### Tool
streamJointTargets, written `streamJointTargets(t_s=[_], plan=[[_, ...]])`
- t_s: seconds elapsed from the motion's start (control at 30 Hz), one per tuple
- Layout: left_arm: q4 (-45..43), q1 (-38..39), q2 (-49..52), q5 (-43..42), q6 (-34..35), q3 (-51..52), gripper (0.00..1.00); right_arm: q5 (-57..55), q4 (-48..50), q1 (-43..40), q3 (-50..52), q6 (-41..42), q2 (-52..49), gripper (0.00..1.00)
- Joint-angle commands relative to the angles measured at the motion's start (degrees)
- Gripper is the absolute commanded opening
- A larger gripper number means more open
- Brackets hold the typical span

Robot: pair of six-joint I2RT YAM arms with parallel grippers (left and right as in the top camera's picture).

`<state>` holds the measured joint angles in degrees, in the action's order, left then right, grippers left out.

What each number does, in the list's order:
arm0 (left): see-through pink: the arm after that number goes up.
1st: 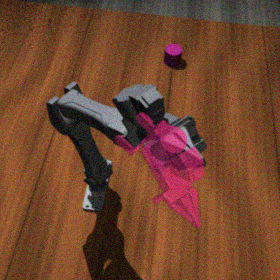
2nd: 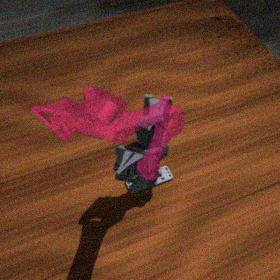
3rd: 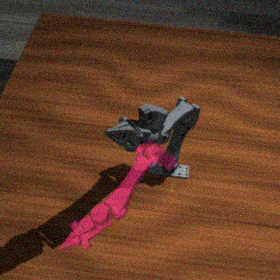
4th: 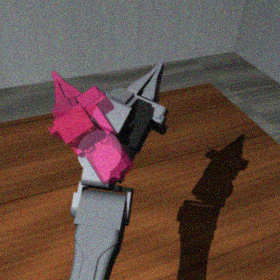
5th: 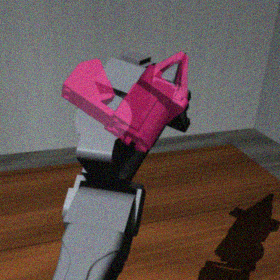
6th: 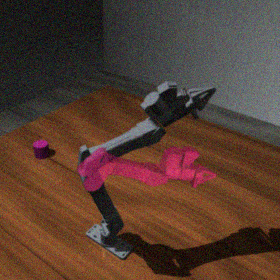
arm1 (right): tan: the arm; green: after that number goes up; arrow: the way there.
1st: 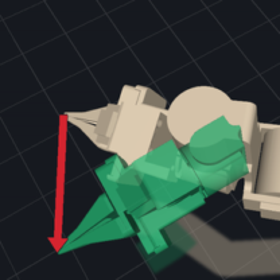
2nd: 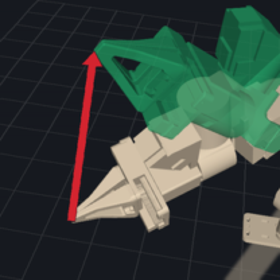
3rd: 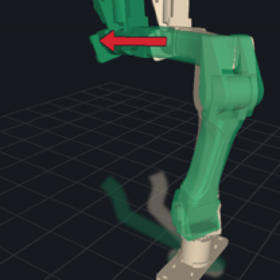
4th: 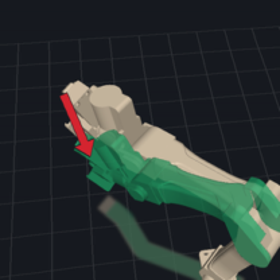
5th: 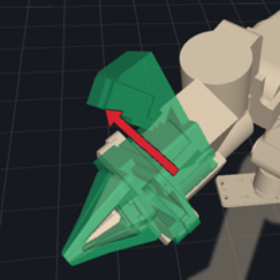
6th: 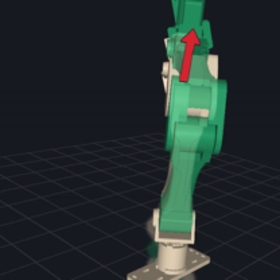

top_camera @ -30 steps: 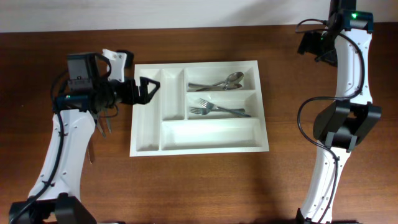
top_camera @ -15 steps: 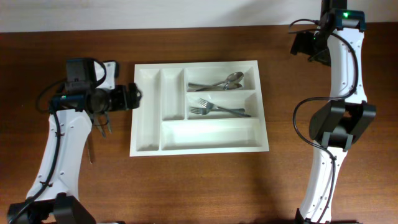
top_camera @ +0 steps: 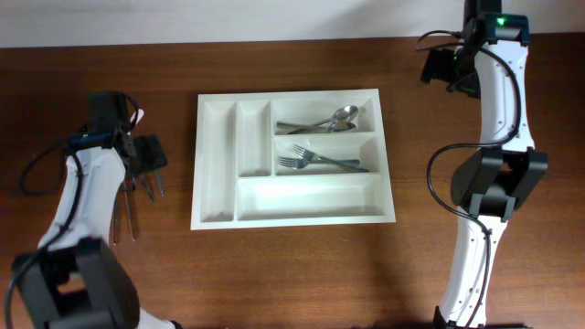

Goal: Pack container
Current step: 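Move the left gripper over the silver tongs on the left, then lower the left gripper and grasp the silver tongs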

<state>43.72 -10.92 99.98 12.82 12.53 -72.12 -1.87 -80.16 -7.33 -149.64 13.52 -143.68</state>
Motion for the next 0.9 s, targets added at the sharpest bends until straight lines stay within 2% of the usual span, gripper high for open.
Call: streamJointTargets(t_s=[0.0, 0.13, 0.37, 0.5, 0.57, 0.87], plan=[[0.11, -0.66, 3.1, 1.62, 2.27, -0.9, 0.95, 0.13, -0.22, 0.96, 0.24, 0.5, -0.09, 0.99], [-0.66, -2.36, 4.83, 1.6, 3.1, -0.9, 0.91, 0.15, -0.44, 1.31, 0.24, 0.5, -0.09, 0.99], [-1.07, -8.39, 5.22, 1.55, 2.8, -0.9, 0.89, 0.15, -0.44, 1.7, 0.24, 0.5, -0.09, 0.99], [-1.14, -10.71, 5.22, -0.15, 1.03, -0.9, 0.76, 0.15, -0.42, 1.73, 0.24, 0.5, -0.09, 0.99], [-1.22, -11.26, 5.25, -1.92, -0.26, -0.9, 0.73, 0.15, -0.42, 1.7, 0.24, 0.5, -0.09, 0.99], [-1.84, -11.37, 8.11, -2.29, -1.86, -0.9, 0.74, 0.15, -0.42, 1.77, 0.24, 0.5, -0.09, 0.99]])
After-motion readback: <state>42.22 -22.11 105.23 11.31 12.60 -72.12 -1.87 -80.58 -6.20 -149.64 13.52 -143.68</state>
